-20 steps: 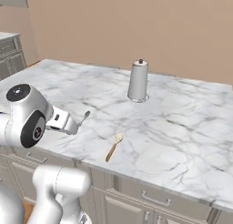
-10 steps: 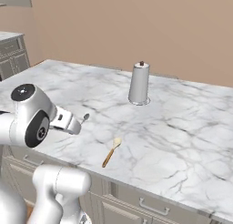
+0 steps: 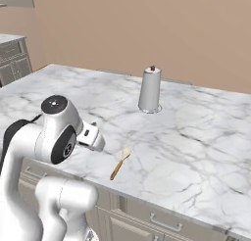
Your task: Organize the utensils by type. Pick up the wooden spoons from the counter and place them in the open cabinet. Then pick up the metallic utensils from the counter and place them in the open drawer.
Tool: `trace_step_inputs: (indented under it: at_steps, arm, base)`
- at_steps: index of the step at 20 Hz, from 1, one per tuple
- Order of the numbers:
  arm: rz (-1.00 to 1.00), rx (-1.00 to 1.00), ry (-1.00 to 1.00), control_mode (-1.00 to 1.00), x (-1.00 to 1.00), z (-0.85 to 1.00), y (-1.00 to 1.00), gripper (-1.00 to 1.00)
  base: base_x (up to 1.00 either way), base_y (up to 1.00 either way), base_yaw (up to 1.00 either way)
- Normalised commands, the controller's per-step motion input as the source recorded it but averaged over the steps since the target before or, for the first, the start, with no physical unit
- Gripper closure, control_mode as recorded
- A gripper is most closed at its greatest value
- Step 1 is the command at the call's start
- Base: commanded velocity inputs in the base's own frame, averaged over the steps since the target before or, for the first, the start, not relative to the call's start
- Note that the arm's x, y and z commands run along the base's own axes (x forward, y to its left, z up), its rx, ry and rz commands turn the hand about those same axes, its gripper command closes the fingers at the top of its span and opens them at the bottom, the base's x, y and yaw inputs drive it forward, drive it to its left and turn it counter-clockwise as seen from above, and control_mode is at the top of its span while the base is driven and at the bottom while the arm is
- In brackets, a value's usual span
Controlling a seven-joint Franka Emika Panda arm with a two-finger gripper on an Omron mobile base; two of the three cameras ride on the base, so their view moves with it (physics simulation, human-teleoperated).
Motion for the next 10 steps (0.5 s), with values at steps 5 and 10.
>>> trace_step_inputs:
  at_steps: [5, 10]
  arm:
    - [0.0, -0.04, 0.05, -1.0, 0.19, -0.35, -0.15, -1.0]
    - [0.0, 0.0, 0.09, -1.0, 0.29, -0.38, -0.22, -1.0]
  base:
    - [0.0, 0.0, 0.0]
    - [0.0, 0.0, 0.0]
